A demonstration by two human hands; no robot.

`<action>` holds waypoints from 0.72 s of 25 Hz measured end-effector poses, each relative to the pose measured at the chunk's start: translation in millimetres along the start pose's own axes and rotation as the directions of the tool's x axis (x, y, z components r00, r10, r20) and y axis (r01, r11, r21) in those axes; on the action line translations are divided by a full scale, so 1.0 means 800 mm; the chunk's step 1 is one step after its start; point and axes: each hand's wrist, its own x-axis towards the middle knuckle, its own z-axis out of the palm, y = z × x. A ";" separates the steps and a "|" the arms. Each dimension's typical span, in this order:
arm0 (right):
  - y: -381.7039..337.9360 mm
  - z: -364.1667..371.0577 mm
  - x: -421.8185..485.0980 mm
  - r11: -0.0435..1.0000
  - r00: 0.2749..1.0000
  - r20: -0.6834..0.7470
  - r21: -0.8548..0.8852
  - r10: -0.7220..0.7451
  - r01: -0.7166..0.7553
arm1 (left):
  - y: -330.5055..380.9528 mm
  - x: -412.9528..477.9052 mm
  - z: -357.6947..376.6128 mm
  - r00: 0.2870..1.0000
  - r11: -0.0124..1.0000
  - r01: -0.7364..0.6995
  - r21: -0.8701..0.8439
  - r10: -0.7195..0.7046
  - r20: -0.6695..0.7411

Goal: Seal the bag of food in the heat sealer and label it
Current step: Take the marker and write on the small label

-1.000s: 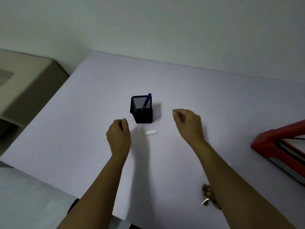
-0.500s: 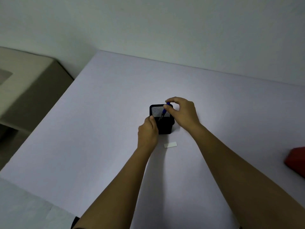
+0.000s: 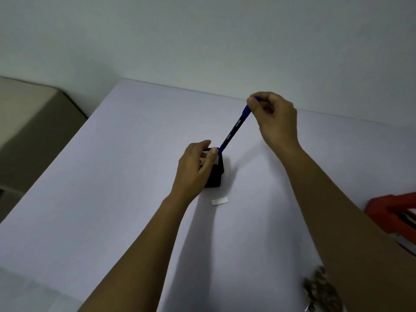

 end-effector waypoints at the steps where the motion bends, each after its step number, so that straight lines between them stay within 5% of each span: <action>1: -0.001 -0.009 0.000 1.000 1.000 -0.020 0.010 0.016 -0.016 | 0.007 0.000 0.005 0.998 0.999 -0.026 0.026 0.025 0.053; 8: 0.019 -0.065 -0.024 0.971 0.965 -0.144 0.120 0.221 -0.204 | 0.050 -0.012 0.046 0.979 0.978 -0.200 0.063 0.197 0.052; 14: 0.043 -0.063 -0.072 0.887 0.887 -0.009 0.015 0.461 -0.461 | 0.073 -0.026 0.076 0.931 0.907 -0.361 0.217 0.336 0.143; 18: 0.048 -0.055 -0.078 0.798 0.797 -0.089 0.164 0.597 -0.580 | 0.095 -0.040 0.094 0.936 0.909 -0.342 0.239 0.306 0.177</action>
